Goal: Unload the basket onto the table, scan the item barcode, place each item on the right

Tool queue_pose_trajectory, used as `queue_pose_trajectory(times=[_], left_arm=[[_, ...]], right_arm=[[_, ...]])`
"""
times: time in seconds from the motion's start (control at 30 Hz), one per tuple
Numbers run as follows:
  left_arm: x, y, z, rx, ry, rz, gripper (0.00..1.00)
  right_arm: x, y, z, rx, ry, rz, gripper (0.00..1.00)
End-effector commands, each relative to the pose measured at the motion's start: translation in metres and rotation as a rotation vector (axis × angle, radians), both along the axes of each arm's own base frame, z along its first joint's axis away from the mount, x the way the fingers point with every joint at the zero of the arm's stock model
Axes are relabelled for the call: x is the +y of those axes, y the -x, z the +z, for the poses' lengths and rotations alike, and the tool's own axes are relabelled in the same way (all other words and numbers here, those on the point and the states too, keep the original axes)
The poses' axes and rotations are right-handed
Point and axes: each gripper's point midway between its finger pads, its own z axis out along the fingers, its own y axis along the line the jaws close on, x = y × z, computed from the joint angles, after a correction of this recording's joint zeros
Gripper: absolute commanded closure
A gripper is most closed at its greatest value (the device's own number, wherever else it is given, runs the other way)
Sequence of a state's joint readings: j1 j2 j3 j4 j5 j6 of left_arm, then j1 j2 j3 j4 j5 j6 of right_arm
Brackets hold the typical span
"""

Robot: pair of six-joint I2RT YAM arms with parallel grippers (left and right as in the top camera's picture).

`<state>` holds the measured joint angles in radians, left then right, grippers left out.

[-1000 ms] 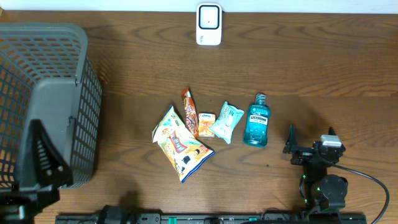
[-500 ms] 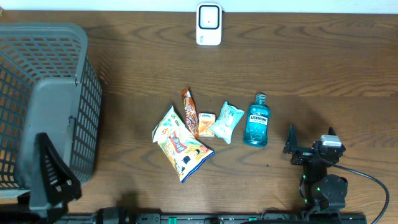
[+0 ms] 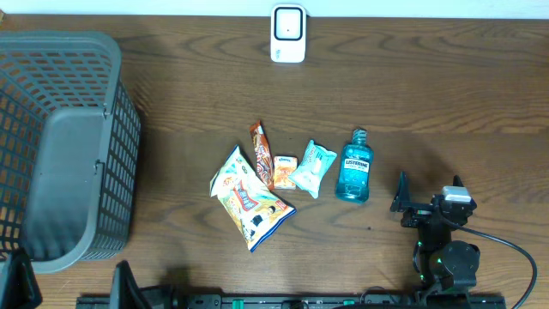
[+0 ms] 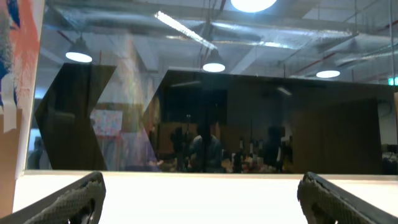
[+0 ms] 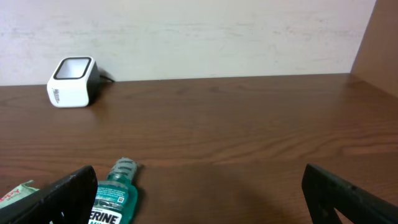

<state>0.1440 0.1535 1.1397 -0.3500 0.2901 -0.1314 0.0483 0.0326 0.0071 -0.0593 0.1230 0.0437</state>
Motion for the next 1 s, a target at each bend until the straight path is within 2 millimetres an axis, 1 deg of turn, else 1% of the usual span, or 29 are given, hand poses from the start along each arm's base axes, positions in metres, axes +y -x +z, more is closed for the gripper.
queue_pose_trajectory(times=[0.0, 0.2, 0.33, 0.4, 0.53, 0.63, 0.77, 0.87, 0.97], left_arm=[[-0.003, -0.003, -0.004, 0.001, -0.003, -0.016, 0.02], [-0.004, -0.001, -0.004, -0.001, -0.006, -0.02, 0.02], [-0.024, 0.004, -0.007, 0.001, -0.068, -0.12, 0.02], [-0.03, 0.007, -0.009, 0.0, -0.089, -0.152, 0.02], [-0.032, 0.014, -0.01, -0.014, -0.093, -0.151, 0.02], [-0.033, 0.024, -0.013, -0.03, -0.096, -0.155, 0.02], [-0.036, 0.038, -0.017, -0.056, -0.101, -0.203, 0.02], [-0.036, 0.042, -0.021, -0.059, -0.1, -0.24, 0.02], [-0.036, 0.04, -0.026, -0.053, -0.096, -0.26, 0.02]], right_arm=[[0.001, 0.0, -0.002, 0.006, 0.008, 0.006, 0.01], [0.001, 0.0, -0.002, 0.006, 0.008, 0.006, 0.01], [0.001, 0.0, -0.002, 0.006, 0.008, 0.006, 0.01], [0.001, 0.0, -0.002, 0.006, 0.008, 0.006, 0.01], [0.001, 0.0, -0.002, 0.006, 0.008, 0.006, 0.01], [0.001, 0.0, -0.002, 0.005, 0.008, 0.006, 0.01], [0.001, 0.0, -0.002, 0.006, 0.008, 0.006, 0.01], [0.0, 0.0, -0.001, 0.002, 0.009, 0.001, 0.01], [0.001, 0.0, 0.0, -0.001, 0.007, 0.003, 0.01]])
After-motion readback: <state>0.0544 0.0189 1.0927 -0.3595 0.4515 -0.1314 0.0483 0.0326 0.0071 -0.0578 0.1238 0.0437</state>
